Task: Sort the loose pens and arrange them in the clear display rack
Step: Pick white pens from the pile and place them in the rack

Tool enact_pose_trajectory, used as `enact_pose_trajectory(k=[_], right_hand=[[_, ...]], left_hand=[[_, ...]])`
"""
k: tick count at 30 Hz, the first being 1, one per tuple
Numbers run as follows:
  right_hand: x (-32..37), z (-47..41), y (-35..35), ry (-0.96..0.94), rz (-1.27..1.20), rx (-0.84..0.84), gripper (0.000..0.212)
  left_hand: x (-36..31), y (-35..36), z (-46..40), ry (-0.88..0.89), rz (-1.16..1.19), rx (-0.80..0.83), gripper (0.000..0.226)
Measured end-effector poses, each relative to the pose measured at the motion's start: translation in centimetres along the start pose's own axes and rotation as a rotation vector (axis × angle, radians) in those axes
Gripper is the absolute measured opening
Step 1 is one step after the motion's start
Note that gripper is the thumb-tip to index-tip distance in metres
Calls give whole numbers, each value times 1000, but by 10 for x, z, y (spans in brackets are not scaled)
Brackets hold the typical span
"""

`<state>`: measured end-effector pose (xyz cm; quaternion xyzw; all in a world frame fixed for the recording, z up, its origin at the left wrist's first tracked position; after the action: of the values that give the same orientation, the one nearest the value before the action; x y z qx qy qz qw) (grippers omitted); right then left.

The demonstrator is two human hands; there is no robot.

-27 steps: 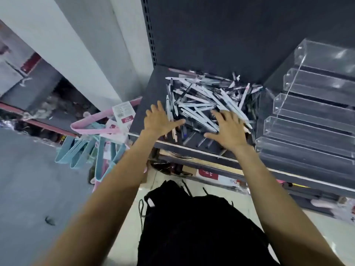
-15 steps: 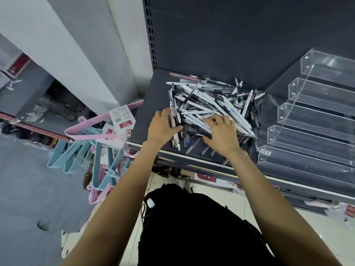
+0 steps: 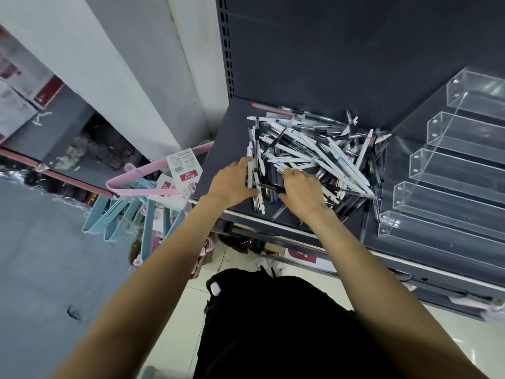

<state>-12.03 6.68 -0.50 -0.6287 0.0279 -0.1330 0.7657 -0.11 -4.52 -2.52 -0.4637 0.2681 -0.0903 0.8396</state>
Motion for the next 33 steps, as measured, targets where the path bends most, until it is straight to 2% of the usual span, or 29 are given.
enact_pose_trajectory(k=[3,5,7,10,13,17,18,20,22,24,26,28,33], right_hand=[[-5,0,3,-35,-14,46,40],[-11,3,6,-31,-33,41,38],[-16,7,6,-18,-64,18,35],[-19,11,3,-31,-92,-18,27],[-20,13,-1,-6,-103,-51,28],[-24,17,-8,50,-221,-96,29],[-25,18,-11,70,-283,-103,30],[-24,20,-19,131,-530,-125,27],[-20,25,-28,241,-1047,-175,23],[-13,31,-43,314,-1593,-249,22],[-10,35,-54,335,-1863,-319,20],[-14,36,-57,387,-1909,-397,20],[-20,39,-61,440,-1685,-442,17]], left_hand=[[1,-2,-2,22,31,11,72],[4,-3,-3,27,74,7,57],[7,-5,-7,-14,113,-33,41],[6,-9,-16,-72,172,-114,31],[3,-9,-24,-149,277,-108,34],[4,-9,-25,-225,489,-43,58],[6,-11,-24,-234,523,-48,59],[7,-19,-15,-223,624,-74,46],[-2,-30,5,-176,851,-42,29],[-23,-38,33,-95,1106,96,24],[-43,-40,53,-13,1187,199,24],[-57,-37,62,22,1186,225,23],[-77,-29,65,49,1128,256,24]])
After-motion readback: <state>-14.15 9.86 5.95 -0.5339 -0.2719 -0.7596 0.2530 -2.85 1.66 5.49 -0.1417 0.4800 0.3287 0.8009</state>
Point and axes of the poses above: each hand's wrist, its own z-axis away from the middle knuckle, its own y-axis out of the palm, x = y × z, the point moved 3 cm from there along -z, towards the middle knuckle, and after that the axes turned 11 degrees about -y, right-handed, at the moved point
